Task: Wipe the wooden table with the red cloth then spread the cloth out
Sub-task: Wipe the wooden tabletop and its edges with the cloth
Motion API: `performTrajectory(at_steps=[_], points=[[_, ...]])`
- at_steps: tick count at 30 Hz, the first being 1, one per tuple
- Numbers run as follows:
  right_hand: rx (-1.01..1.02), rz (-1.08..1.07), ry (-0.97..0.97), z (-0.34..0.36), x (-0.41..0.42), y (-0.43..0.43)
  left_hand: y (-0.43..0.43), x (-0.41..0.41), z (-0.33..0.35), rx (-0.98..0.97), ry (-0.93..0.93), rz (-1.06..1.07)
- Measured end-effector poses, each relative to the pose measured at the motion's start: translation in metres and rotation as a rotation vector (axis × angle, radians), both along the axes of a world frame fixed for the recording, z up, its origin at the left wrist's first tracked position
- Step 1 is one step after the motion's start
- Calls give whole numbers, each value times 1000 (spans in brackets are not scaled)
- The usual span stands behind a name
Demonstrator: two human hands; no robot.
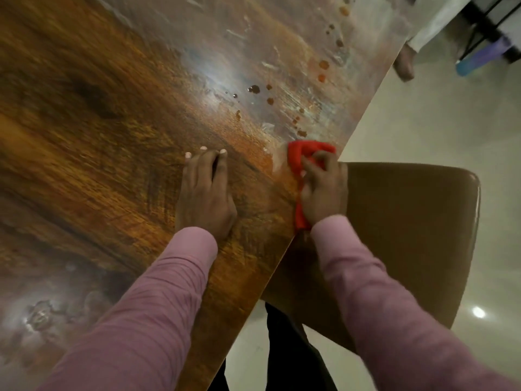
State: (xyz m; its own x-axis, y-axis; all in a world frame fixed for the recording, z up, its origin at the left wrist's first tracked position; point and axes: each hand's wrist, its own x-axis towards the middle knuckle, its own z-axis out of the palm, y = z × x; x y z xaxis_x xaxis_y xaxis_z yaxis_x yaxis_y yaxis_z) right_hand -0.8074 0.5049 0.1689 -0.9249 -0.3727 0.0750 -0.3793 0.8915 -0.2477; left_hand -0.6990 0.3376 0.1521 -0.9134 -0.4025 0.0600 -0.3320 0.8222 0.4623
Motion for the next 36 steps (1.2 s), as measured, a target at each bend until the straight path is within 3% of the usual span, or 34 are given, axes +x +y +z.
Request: performTrajectory(at_steps=[4, 8, 10, 11, 16, 18, 23, 25, 30, 32, 36], points=[[-47, 46, -41, 4, -45, -15, 1, -3, 1, 2, 11, 94], [-29, 550, -8, -1, 3, -15, -1, -11, 2, -19, 34, 239], [-30, 748, 33, -1, -17, -10, -4, -23, 5, -74, 37, 344], [-16, 747, 59, -2, -38, -11, -5, -31, 6, -88, 35, 402], [-84, 331, -42, 0, -112, -23, 1, -58, -2, -75, -8, 658], [-97, 397, -55, -1, -97, -27, 3, -59, -7, -102, -18, 711], [-80, 878, -68, -1, -58, -20, 3, -60, -8, -140, -54, 710], [-57, 845, -21, -1, -85, -33, 4, -60, -9, -149, -60, 709], [-122, 455, -74, 2, -135, -82, 5, -60, -8, -154, -38, 713], [-141, 515, -74, 1, -119, -84, 6, -61, -8, -146, -45, 717], [-161, 937, -83, -2, -79, -81, 3, -62, -9, -152, -58, 736]])
